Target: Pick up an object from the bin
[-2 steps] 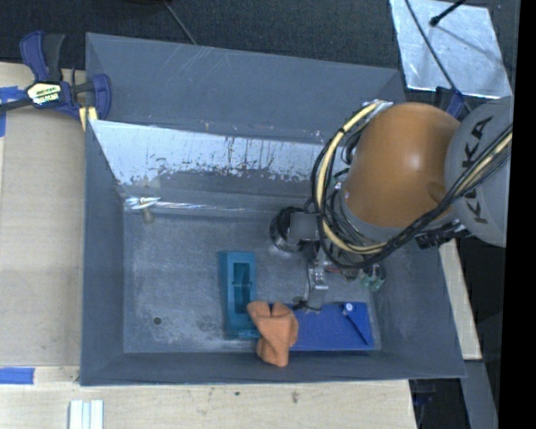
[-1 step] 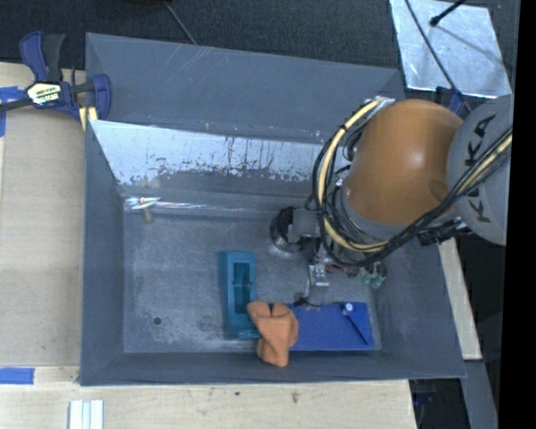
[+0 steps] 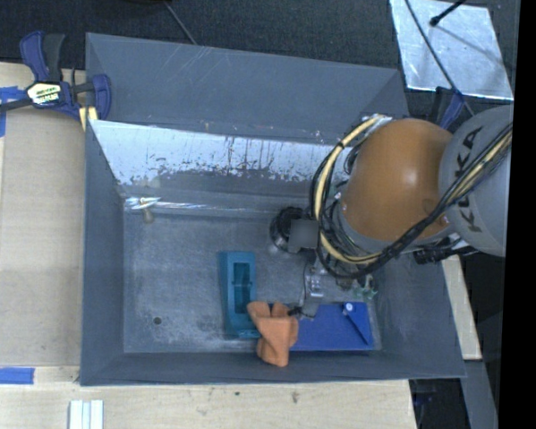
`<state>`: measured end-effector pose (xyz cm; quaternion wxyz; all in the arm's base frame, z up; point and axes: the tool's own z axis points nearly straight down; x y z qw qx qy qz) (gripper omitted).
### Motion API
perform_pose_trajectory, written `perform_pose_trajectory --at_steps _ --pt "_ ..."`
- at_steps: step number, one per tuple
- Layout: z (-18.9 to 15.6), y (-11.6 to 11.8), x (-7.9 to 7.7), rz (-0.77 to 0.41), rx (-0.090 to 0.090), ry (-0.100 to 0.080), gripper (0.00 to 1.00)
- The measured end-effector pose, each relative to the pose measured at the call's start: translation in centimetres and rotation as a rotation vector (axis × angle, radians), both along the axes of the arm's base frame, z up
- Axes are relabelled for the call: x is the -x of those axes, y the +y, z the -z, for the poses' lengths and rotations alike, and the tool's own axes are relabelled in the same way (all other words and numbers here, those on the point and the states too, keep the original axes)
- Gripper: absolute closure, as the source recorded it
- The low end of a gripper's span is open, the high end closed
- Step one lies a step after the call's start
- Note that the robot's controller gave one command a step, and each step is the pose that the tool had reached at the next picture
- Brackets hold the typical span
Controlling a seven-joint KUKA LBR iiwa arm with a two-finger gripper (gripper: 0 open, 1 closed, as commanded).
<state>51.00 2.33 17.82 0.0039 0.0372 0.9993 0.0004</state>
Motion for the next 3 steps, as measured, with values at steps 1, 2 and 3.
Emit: perform_pose_trajectory --at_steps 1,2,3 --pt "4.3 1.0 1.3 0.251 -0.001 0.006 0.00" --pt "4.3 0.5 2.5 0.204 0.000 0.008 0.00" --pt "9.5 0.1 2.4 0.076 -0.001 0.003 0.00"
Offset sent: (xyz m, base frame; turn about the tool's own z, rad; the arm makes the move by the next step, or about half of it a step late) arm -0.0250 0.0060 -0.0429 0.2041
